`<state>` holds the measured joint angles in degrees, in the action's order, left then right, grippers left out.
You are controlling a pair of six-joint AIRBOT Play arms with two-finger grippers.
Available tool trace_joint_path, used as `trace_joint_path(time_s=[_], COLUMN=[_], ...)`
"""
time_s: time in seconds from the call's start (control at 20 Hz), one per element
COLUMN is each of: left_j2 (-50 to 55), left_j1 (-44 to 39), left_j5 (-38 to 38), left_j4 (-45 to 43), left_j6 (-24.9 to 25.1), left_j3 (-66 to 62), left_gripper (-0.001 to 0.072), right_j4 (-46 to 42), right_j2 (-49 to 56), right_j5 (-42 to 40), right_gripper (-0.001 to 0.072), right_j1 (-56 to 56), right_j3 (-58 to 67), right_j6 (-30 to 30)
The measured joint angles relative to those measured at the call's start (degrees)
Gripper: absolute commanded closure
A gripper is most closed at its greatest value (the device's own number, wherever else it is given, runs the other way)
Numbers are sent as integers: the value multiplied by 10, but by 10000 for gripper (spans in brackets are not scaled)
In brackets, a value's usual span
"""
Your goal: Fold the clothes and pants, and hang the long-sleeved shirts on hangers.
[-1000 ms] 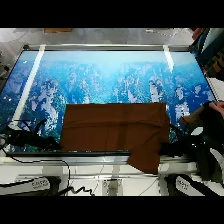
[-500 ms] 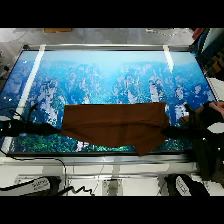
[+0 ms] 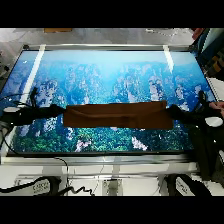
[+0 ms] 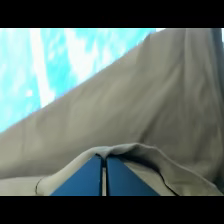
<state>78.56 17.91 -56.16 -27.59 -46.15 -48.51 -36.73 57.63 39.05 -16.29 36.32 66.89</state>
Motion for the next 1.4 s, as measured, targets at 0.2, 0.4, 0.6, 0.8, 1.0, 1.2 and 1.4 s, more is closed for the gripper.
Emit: trace_joint_path(time_s=[0.2, 0.4, 0.6, 0.8, 1.0, 1.2, 1.4], left_j2=[3, 10, 29, 36, 37, 46, 84], left_j1=[-64, -90, -100, -95, -56, -7, 4], left_j5=[161, 259, 290, 275, 224, 153, 86], left_j4=[35, 68, 80, 81, 51, -24, -74], left_j6=[-33, -44, -48, -49, -49, -93, -110], left_j3=[0, -1, -1, -1, -1, -6, -33], left_gripper=[697, 687, -13, -11, -10, -9, 6], right_j4=[8, 11, 7, -10, -48, -86, -99], right_j2=[111, 206, 258, 273, 277, 278, 278], right_j5=[-64, -83, -87, -70, -20, 40, 86], right_gripper=[698, 675, 9, 23, 25, 26, 29], right_j1=[28, 36, 47, 52, 54, 57, 82], right_j3=[75, 152, 191, 202, 206, 222, 259], right_j6=[12, 25, 28, 28, 28, 26, 16])
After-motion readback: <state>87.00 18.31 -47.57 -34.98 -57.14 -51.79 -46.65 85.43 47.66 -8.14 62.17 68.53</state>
